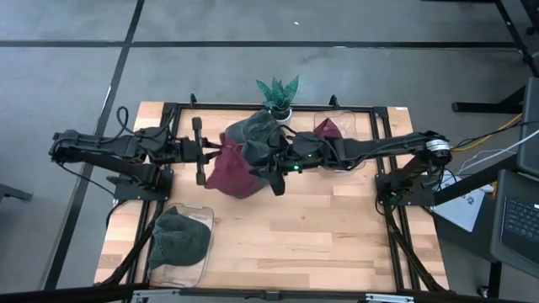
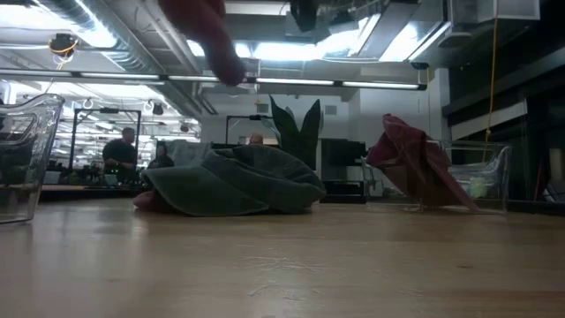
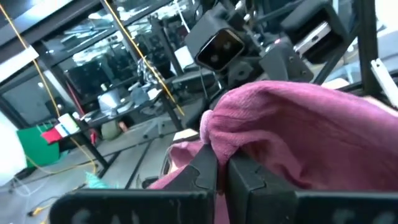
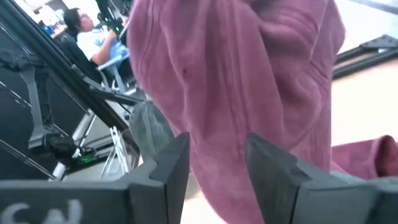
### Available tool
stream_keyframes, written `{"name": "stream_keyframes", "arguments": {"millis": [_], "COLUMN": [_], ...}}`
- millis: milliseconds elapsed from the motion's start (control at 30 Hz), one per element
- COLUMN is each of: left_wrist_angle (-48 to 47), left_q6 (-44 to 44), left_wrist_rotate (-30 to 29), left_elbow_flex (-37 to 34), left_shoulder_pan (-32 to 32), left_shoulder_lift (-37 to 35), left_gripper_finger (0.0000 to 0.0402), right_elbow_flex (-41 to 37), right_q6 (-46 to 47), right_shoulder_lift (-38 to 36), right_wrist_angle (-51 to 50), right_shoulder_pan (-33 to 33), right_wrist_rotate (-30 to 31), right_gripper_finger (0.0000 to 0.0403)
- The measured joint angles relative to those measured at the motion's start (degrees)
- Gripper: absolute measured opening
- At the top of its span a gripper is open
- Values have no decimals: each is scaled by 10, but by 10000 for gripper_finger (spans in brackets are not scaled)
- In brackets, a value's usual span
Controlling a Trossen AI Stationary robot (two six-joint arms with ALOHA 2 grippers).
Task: Pick & Place hat
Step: Put the left red cap into the top transparent bin
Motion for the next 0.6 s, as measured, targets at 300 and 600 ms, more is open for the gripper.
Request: {"name": "stream_keyframes", "arguments": {"millis": [300,600], "left_wrist_angle": [16,25], "left_q6": [-21,-21], "left_wrist_rotate": [22,-4], "left_elbow_flex": [0,0], "left_shoulder_pan": [-18,-21], "left_shoulder_lift": [42,74], "left_gripper_finger": [5,5], "right_elbow_flex": [0,0], "right_q6": [25,12], "right_shoulder_lift": [35,40], "right_wrist_angle": [36,47], "right_shoulder_pan": [0,0], "right_wrist_rotate": [-5,-5], "right_gripper_finger": [224,300]}}
